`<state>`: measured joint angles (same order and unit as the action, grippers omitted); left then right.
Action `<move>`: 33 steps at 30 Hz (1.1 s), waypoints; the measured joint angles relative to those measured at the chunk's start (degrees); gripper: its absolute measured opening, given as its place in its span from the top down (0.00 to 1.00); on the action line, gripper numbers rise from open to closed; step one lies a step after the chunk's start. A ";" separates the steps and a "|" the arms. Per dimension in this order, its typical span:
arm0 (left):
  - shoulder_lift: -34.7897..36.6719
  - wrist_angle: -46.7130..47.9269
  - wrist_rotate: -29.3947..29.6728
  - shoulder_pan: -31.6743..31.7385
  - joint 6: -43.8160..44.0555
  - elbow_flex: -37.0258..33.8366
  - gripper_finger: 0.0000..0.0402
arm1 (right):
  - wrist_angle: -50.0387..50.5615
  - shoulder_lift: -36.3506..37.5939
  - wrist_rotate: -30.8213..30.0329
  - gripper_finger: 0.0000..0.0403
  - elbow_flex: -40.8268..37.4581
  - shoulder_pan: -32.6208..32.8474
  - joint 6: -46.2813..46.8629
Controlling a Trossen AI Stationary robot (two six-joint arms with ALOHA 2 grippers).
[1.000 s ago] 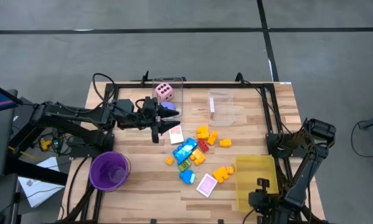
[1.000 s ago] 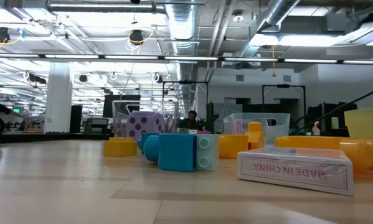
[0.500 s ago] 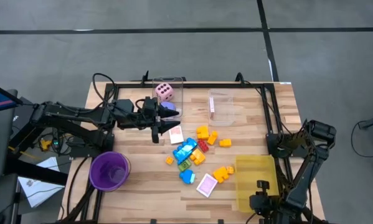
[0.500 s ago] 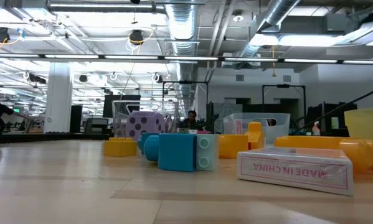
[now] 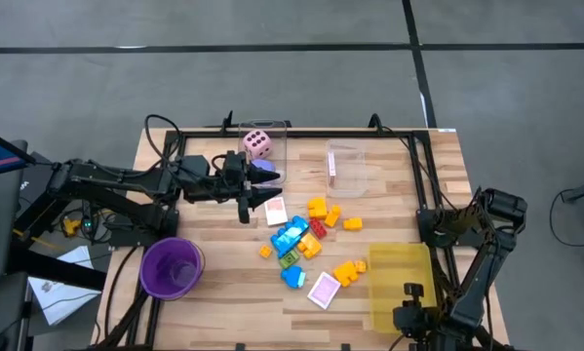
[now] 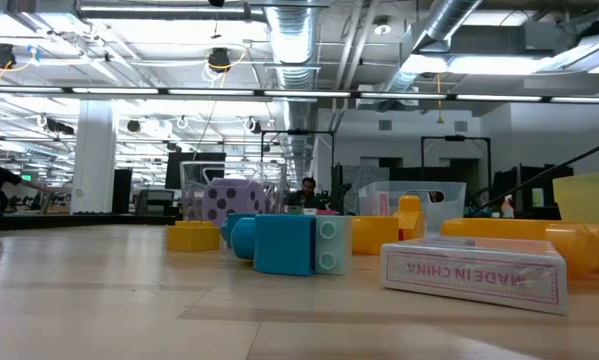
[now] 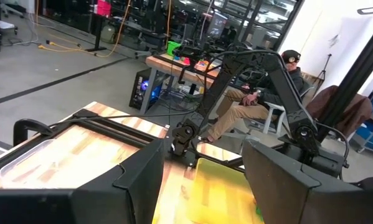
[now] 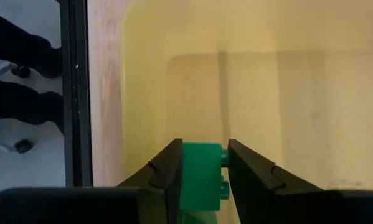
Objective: Pick & Place Toys
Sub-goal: Put the green game piece into the bin, then put the light green game piece into the bin
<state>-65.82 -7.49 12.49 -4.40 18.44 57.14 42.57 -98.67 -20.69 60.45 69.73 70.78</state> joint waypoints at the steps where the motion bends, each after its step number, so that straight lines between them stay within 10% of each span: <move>1: 0.00 0.00 0.00 0.00 0.00 0.00 0.47 | -0.07 0.00 0.02 0.75 0.00 0.00 -0.52; 33: 0.00 -0.02 -0.13 0.00 0.46 0.00 0.47 | 4.05 2.96 1.31 0.45 0.00 0.00 4.22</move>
<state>-65.82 -7.51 12.36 -4.40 18.90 57.14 46.63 -95.71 -19.38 60.45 69.73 75.00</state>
